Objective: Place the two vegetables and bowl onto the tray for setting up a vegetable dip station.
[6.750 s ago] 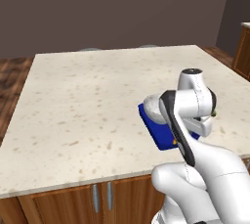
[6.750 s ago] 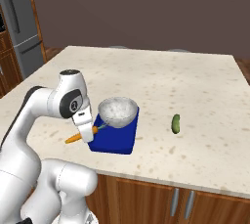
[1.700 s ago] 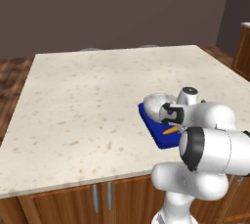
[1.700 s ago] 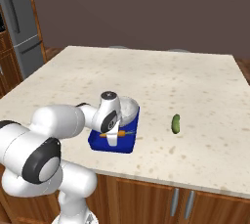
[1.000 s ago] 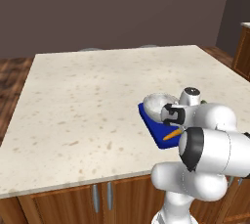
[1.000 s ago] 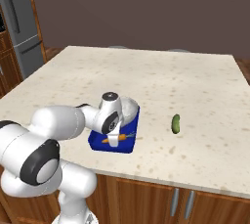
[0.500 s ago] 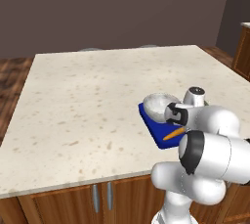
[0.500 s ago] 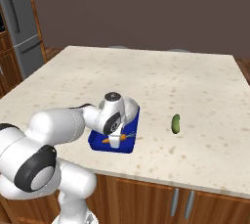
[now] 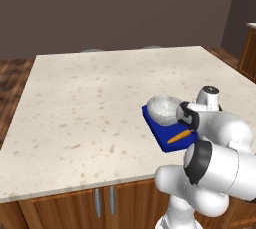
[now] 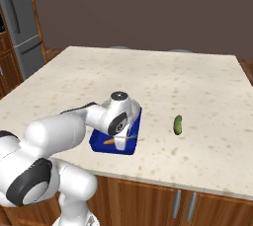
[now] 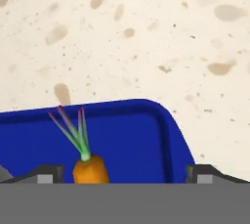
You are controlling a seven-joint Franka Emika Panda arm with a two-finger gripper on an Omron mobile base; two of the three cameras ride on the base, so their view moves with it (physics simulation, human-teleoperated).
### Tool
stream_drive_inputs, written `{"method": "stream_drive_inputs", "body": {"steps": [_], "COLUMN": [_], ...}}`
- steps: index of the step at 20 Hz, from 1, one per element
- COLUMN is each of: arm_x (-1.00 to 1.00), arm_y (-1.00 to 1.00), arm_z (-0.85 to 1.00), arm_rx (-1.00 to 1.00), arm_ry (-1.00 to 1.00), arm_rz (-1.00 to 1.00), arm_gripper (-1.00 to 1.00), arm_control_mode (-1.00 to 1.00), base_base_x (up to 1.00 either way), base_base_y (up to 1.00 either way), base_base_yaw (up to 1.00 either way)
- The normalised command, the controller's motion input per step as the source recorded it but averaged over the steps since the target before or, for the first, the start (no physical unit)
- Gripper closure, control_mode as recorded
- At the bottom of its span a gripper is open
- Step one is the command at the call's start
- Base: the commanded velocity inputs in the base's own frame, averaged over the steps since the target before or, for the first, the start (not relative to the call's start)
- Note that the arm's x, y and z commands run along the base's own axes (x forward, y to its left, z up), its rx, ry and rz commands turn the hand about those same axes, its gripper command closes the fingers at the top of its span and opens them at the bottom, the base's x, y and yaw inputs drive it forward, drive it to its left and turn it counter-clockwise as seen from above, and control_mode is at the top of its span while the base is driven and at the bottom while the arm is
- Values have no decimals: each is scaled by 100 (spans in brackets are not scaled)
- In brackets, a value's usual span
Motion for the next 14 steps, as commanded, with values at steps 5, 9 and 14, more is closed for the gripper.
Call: {"method": "stream_drive_inputs", "body": {"steps": [5, 9, 14], "arm_x": [-31, -23, -2], "arm_y": [-35, -36, -33], "arm_z": [17, 16, 20], "arm_rx": [-2, -10, -4], "arm_ry": [0, 0, 3], "arm_rz": [30, 38, 43], "arm_gripper": [-100, -100, -100], "arm_control_mode": [-100, -100, -100], "base_base_x": [0, 0, 0], "base_base_y": [0, 0, 0], "base_base_yaw": [0, 0, 0]}}
